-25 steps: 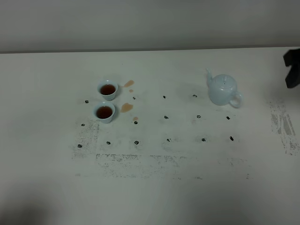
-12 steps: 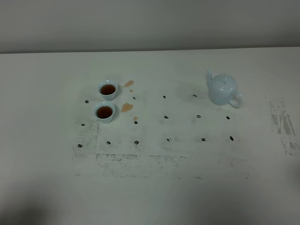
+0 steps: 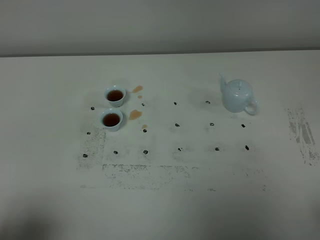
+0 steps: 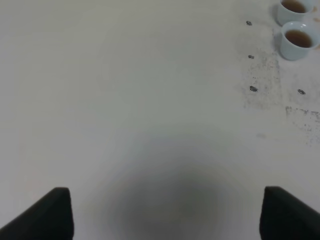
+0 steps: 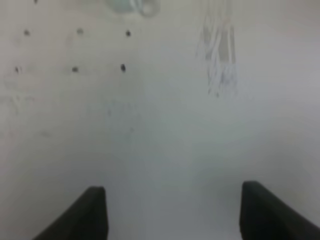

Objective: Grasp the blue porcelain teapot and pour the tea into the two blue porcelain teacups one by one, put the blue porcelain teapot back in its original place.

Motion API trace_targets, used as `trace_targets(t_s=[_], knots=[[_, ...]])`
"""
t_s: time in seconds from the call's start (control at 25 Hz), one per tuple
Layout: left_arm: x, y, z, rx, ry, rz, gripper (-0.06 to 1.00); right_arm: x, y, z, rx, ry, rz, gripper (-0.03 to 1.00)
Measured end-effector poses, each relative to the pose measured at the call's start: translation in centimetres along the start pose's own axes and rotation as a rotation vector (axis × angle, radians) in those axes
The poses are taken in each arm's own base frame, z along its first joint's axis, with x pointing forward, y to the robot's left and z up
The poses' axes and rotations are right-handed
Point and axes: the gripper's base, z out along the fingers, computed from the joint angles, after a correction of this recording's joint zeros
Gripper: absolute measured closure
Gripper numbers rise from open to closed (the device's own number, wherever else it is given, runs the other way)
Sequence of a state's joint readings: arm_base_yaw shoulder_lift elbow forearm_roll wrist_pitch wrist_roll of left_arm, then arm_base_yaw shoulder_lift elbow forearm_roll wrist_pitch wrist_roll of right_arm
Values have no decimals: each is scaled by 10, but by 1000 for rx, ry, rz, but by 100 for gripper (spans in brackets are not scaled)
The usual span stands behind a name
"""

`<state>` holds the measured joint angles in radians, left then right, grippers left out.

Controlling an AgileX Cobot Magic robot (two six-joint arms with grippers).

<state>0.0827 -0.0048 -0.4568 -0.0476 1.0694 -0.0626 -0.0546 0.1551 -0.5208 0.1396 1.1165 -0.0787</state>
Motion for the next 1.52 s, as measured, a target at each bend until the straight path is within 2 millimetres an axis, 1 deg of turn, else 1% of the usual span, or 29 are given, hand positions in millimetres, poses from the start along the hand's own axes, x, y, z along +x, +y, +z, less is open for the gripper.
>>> trace_targets(t_s=[0.28,0.6,1.52], knots=[[0,0,0,0,0,0,22,14,3,-19,3,-156,-30,42],[0,0,0,0,0,0,22,16,2,-20,-48,-158,-69,42],[0,0,0,0,0,0,22,16,3,-20,-57,-159,-66,43]])
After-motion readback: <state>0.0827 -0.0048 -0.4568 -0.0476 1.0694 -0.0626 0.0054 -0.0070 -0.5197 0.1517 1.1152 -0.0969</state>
